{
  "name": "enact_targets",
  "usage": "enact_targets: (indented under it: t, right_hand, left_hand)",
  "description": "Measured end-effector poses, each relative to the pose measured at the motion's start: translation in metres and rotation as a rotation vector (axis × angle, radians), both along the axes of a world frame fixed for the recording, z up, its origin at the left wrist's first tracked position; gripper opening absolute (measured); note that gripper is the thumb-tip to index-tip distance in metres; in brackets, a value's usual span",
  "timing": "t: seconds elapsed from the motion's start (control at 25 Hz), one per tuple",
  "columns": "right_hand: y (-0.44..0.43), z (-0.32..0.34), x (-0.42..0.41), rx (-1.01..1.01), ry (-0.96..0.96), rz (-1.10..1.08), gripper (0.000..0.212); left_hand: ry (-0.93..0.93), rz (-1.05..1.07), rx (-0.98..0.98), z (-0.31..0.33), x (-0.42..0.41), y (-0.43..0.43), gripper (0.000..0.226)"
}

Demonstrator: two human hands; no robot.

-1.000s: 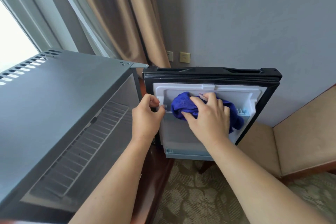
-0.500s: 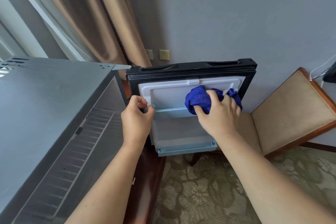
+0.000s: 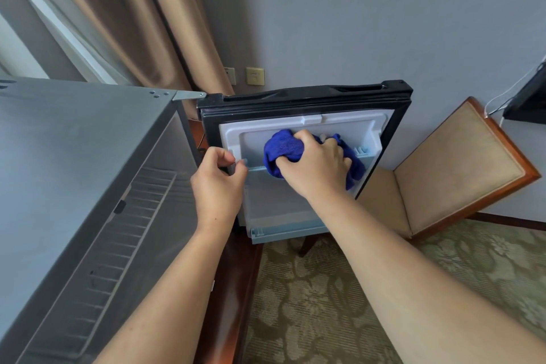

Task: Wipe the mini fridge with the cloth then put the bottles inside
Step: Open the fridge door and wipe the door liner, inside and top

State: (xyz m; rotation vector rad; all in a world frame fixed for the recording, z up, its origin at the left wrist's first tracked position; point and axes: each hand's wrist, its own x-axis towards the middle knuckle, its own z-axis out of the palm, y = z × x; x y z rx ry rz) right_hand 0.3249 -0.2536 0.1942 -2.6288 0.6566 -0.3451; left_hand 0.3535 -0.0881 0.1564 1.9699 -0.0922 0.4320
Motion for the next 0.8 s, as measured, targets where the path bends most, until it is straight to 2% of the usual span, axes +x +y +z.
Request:
enact_targets:
  t: [0.2,0.36,0.6,0.8]
  right_hand:
    - [0.027,0.000,0.008,-0.039,-0.017,0.109,0.043]
    - [0.023,0.002,0.001,0.046,-0.106,0.112,0.036]
    - [-0.017,0.002,-0.036,0.409,-0.469,0.037,0.032]
    - [-0.088,0.020,-0.056,0.415,-0.677,-0.155,0.036]
  left_hand:
    - [0.005,-0.013,-0.046,-0.004,0.002,0.001,0.019]
    - [-0.017,-0.029,-0.009,-0.008,0.004,0.003,0.020]
    - [-0.059,-0.009,0.082,-0.015,0.007,0.002,0.022]
    - [-0.072,0.023,0.134,-0.014,0.007,0.003,0.020]
